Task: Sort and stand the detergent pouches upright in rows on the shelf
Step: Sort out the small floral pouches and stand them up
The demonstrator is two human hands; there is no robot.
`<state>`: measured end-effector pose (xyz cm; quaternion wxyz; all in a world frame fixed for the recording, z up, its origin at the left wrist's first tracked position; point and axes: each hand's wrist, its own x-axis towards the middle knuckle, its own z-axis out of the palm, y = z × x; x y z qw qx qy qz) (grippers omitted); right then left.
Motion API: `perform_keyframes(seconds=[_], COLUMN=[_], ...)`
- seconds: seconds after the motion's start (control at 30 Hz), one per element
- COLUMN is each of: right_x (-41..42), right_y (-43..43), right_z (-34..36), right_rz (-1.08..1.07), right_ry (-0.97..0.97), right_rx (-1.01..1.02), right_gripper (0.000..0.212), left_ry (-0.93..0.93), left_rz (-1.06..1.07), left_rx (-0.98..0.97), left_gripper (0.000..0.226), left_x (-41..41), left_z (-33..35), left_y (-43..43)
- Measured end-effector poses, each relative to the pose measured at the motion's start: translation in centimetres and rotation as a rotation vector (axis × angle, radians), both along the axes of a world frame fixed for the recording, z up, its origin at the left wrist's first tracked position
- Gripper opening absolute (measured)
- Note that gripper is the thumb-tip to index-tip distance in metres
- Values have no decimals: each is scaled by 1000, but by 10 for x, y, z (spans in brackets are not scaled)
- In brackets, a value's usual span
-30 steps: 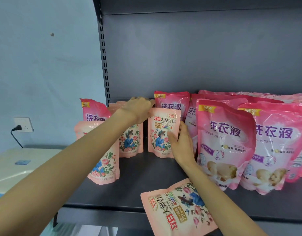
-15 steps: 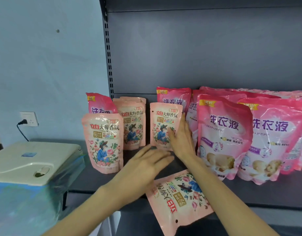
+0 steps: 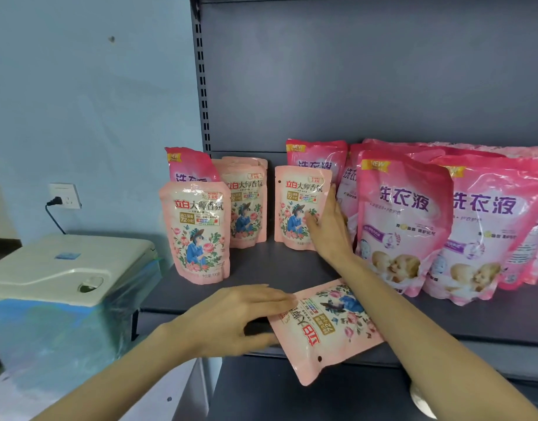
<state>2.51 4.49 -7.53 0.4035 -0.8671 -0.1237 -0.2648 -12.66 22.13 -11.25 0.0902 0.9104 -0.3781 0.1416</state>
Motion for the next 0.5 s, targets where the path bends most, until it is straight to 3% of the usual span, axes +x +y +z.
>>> perform_keyframes(seconds=[0.33,0.5], right_x=[-20,-35], right_y=[0,-3], right_z=[22,32], right_rz=[92,129], right_ry=[111,11], right_rx=[114,122], right_gripper=[76,57], left_ry=[-62,-144], left_rz=[63,107], left_rx=[-159,-240], left_gripper=[32,25], left_x=[17,28], left_z=[22,46], left_y=[-6,-7])
